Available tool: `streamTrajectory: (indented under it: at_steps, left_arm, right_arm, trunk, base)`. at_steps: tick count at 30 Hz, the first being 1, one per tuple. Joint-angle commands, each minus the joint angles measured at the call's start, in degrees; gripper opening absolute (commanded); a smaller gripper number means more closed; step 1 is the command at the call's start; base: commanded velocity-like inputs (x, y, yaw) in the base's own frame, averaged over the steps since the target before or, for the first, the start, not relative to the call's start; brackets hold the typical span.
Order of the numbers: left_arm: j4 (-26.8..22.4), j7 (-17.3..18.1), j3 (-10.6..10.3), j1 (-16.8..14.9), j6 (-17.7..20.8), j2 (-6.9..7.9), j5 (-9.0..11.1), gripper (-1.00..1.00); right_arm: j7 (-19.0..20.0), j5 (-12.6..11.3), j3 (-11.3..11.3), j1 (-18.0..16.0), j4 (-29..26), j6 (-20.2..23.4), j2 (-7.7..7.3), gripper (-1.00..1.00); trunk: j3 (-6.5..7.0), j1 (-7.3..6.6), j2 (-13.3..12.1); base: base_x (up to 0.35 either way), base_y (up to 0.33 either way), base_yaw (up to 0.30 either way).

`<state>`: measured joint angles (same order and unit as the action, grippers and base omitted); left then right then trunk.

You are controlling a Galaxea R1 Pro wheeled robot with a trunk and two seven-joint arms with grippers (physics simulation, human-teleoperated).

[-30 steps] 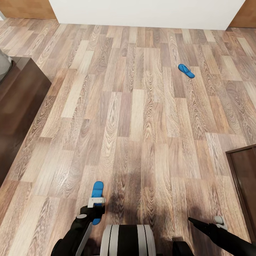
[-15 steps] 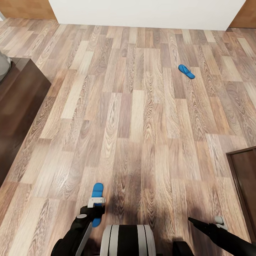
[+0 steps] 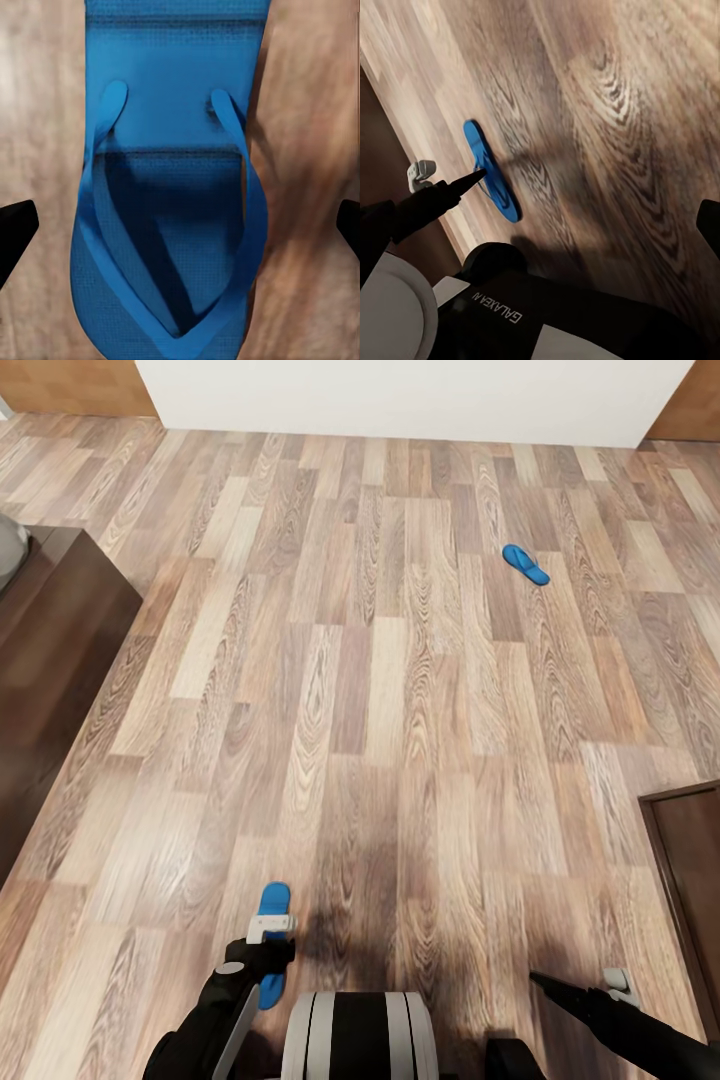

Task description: In the bedroom, move the book from the bed onto either nightstand, and place the two sandals side by side next to the bed.

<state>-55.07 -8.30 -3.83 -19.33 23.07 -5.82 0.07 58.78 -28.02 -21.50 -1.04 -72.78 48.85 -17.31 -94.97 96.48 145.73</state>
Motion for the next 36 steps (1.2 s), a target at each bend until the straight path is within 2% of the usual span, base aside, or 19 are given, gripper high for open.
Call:
streamTrajectory:
  at_steps: [1, 7, 19, 24, 36]
  left_arm:
    - [-0.1, -0.3, -0.1, 0.0, 0.3, 0.02, 0.0, 1.00]
    - [0.0, -0.3, -0.1, 0.0, 0.2, 0.02, 0.0, 1.00]
    - [0.0, -0.3, -0.1, 0.0, 0.2, 0.02, 0.0, 1.00]
    - [-0.1, -0.3, -0.1, 0.0, 0.2, 0.02, 0.0, 1.00]
    - [0.0, -0.3, -0.1, 0.0, 0.2, 0.02, 0.0, 1.00]
  right_arm:
    - [0.1, -0.1, 0.0, 0.0, 0.0, 0.3, 0.00, 1.00]
    - [0.1, -0.1, 0.0, 0.0, 0.0, 0.3, 0.01, 1.00]
    - [0.1, -0.1, 0.0, 0.0, 0.0, 0.3, 0.00, 1.00]
    - [0.1, -0.1, 0.0, 0.0, 0.0, 0.3, 0.00, 1.00]
    - [0.1, -0.1, 0.0, 0.0, 0.0, 0.3, 0.00, 1.00]
  trunk:
    - [-0.03, 0.01, 0.0]
    - [-0.03, 0.01, 0.0]
    - [-0.03, 0.01, 0.0]
    - [-1.14, 0.14, 0.1]
    - [-1.14, 0.14, 0.1]
  base:
    - [0.204, 0.000, 0.000]
    - [0.139, 0.000, 0.000]
    - [0.010, 0.000, 0.000]
    - [0.000, 0.000, 0.000]
    - [0.000, 0.000, 0.000]
